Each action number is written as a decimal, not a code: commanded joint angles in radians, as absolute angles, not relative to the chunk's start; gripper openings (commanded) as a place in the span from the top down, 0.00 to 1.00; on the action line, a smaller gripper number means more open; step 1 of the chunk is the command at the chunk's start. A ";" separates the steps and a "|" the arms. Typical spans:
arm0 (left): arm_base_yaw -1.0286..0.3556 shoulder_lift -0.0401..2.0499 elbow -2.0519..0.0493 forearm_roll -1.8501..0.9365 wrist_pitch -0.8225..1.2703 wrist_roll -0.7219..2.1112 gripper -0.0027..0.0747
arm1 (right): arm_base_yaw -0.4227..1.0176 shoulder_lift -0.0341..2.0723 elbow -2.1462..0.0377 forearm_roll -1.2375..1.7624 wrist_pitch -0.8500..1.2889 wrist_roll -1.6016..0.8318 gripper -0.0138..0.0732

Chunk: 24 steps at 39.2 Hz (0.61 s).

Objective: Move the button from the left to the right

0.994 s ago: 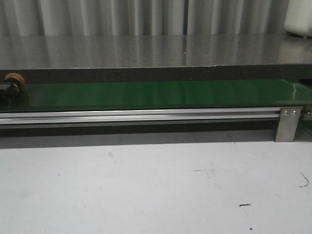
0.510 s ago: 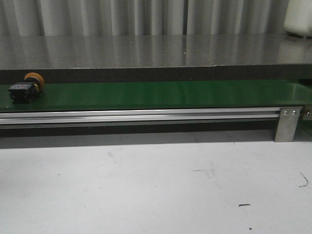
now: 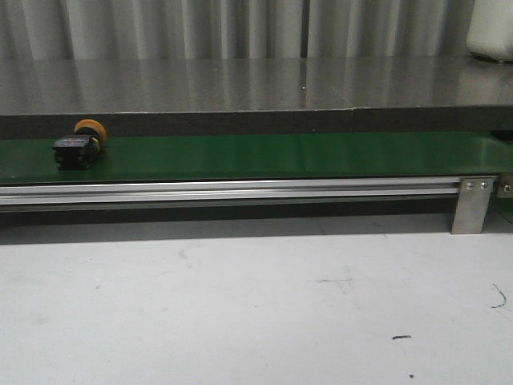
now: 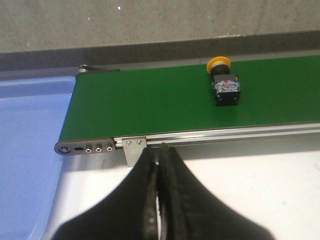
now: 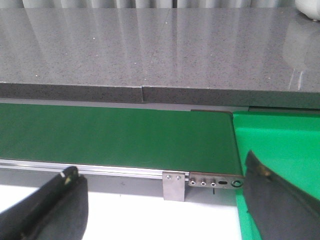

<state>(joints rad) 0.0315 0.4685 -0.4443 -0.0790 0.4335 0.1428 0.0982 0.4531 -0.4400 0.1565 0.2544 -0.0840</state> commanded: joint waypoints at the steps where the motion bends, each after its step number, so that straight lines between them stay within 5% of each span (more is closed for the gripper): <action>1: 0.029 0.332 -0.404 -0.118 0.279 0.143 0.99 | 0.099 0.467 -0.477 0.160 0.169 -0.090 0.10; 11: 0.029 0.111 -0.327 -0.159 0.197 0.143 0.99 | 0.099 0.467 -0.477 0.160 0.169 -0.090 0.10; 24: 0.029 0.095 -0.318 -0.159 0.204 0.143 0.99 | 0.099 0.467 -0.477 0.160 0.169 -0.090 0.10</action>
<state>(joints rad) 0.0315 0.0848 -0.2898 -0.1455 0.2841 0.1451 0.0982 0.4531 -0.4400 0.1565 0.2544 -0.0840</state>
